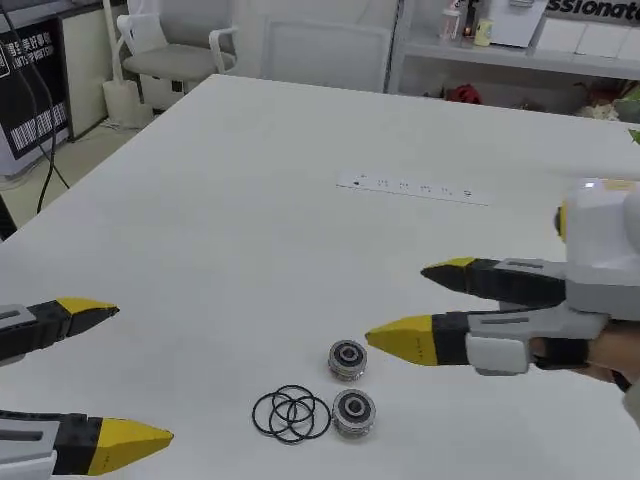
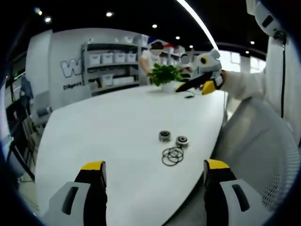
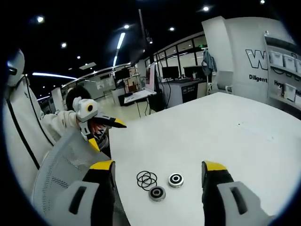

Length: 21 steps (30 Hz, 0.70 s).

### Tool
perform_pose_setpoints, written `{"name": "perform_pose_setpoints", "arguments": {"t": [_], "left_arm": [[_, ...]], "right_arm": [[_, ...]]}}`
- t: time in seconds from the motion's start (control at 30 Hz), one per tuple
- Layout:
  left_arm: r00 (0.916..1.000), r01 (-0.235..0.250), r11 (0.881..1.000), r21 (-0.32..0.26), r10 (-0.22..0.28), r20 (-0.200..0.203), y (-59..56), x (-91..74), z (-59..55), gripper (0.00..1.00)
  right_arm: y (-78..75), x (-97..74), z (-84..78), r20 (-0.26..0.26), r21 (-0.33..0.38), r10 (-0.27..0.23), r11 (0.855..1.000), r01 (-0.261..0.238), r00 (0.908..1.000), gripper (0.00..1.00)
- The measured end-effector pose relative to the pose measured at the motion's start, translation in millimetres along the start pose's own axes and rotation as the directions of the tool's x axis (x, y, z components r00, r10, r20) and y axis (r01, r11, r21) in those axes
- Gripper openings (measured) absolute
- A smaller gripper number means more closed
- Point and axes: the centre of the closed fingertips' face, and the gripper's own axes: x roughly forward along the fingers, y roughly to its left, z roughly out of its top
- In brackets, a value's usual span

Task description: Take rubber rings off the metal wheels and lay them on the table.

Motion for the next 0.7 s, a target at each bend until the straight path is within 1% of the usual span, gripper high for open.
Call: {"name": "perform_pose_setpoints", "arguments": {"t": [0.03, 0.1, 0.2, 0.27, 0.33, 0.43, 0.53, 0.6, 0.67, 0.7], "left_arm": [[1.0, -0.003, 1.0, 0.001, 0.003, -0.002, 0.2, -0.2, 0.3, 0.87], [0.9999, -0.009, 1.0, 0.0, 0.009, -0.005, -0.7, -0.4, 2.4, 0.88], [0.9998, -0.018, 1.0, 0.0, 0.018, -0.001, -2.2, -1.7, 7.0, 0.89], [0.9997, -0.022, 1.0, 0.001, 0.022, 0.0, -1.5, -2.9, 7.8, 0.9], [0.9996, -0.027, 1.0, 0.004, 0.027, -0.001, -1.5, -3.7, 8.4, 0.91], [0.9992, -0.04, 0.999, 0.0, 0.04, -0.006, 1.7, -5.1, 6.3, 0.94], [0.9989, -0.046, 0.999, -0.002, 0.046, -0.009, 3.3, -5.9, 4.3, 0.95], [0.9985, -0.053, 0.999, -0.005, 0.053, -0.013, 3.5, -5.9, 2.8, 0.96], [0.9981, -0.059, 0.998, -0.008, 0.059, -0.018, 3.2, -5.9, 1.1, 0.97], [0.998, -0.061, 0.998, -0.012, 0.061, -0.019, 2.7, -5.8, 0.4, 0.97]], "right_arm": [[-0.9, -9.4, 1.2, 0.013, -0.001, -0.008, 1.0, 0.008, 0.9999, 0.73], [-2.4, -21.4, 2.6, 0.031, 0.0, -0.02, 1.0, 0.02, 0.9993, 0.74], [-7.3, -42.6, 2.9, 0.063, 0.002, -0.056, 0.998, 0.056, 0.9964, 0.79], [-11.3, -53.9, 0.2, 0.073, -0.008, -0.082, 0.997, 0.083, 0.9939, 0.81], [-14.4, -61.3, -4.5, 0.072, -0.013, -0.101, 0.995, 0.102, 0.9922, 0.82], [-19.7, -74.3, -17.7, 0.066, -0.005, -0.138, 0.99, 0.139, 0.9882, 0.86], [-20.8, -84.1, -29.5, 0.072, 0.02, -0.161, 0.987, 0.159, 0.9844, 0.89], [-20.5, -88.5, -38.7, 0.072, 0.037, -0.175, 0.984, 0.172, 0.982, 0.91], [-19.9, -90.8, -48.1, 0.064, 0.053, -0.184, 0.982, 0.181, 0.9808, 0.92], [-19.3, -92.1, -55.2, 0.056, 0.062, -0.19, 0.981, 0.186, 0.9802, 0.92]]}}
